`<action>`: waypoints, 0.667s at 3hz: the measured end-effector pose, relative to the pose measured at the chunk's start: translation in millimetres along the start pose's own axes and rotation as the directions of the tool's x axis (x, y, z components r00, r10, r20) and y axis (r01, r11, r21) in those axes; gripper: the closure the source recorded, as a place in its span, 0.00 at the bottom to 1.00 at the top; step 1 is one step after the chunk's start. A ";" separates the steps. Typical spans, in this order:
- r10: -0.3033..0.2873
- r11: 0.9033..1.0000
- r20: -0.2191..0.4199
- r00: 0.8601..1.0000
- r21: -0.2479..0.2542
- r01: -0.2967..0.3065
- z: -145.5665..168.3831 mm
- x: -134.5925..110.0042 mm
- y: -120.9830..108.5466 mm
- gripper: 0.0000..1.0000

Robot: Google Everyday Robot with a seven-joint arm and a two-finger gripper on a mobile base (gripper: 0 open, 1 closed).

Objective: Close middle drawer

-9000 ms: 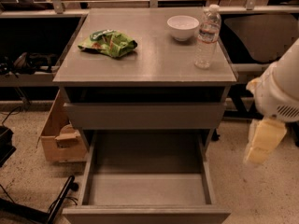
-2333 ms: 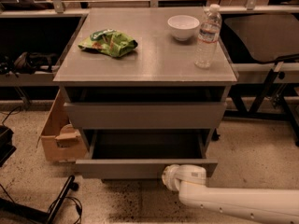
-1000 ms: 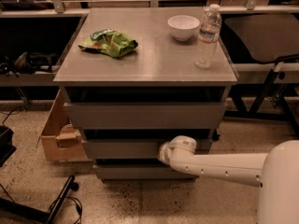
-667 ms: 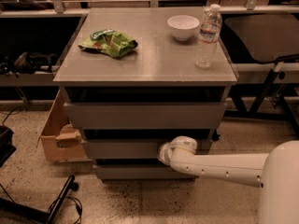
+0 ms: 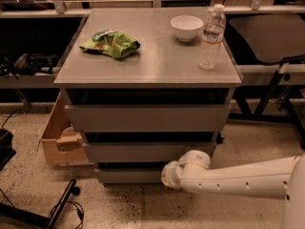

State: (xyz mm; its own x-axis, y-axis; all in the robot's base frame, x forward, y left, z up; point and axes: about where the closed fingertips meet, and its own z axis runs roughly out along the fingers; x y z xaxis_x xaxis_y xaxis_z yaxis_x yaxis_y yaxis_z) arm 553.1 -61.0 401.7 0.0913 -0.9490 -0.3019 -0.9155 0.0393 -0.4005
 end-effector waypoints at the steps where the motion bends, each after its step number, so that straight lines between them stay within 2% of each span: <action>1: -0.159 0.983 -0.055 0.986 -0.102 0.153 -48.2 16.0 42.1 1.00; 2: -0.291 0.943 -0.210 0.934 -0.228 0.243 -105.3 68.6 57.9 1.00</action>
Offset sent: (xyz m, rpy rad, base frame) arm -0.1416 -0.2381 0.1556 -0.5126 0.5408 0.1067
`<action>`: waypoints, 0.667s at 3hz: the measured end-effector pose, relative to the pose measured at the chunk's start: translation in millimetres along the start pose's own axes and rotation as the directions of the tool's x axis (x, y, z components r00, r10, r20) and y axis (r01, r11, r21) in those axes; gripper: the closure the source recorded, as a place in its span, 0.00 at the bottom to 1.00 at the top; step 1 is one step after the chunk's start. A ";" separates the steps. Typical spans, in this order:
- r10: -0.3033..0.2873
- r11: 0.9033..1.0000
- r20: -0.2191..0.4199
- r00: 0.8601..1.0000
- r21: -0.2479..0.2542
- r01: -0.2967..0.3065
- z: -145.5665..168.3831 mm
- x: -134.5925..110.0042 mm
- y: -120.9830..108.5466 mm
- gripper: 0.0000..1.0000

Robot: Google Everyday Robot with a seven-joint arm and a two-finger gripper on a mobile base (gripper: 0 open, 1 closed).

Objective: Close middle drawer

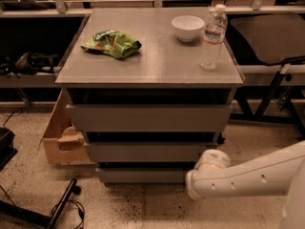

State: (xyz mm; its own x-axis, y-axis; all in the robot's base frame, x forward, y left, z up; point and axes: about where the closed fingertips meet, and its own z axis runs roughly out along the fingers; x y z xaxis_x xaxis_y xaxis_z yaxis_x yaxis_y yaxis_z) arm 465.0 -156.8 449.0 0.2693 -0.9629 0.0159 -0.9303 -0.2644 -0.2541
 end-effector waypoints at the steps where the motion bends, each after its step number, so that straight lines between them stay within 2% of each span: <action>1: 0.090 0.990 -0.188 0.978 -0.086 -0.108 -43.8 96.7 23.4 1.00; 2: 0.272 0.932 -0.307 0.912 -0.150 -0.329 -88.5 197.8 50.3 1.00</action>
Offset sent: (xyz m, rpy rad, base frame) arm -0.0269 -0.2998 0.1591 -0.2068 0.4537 -0.8046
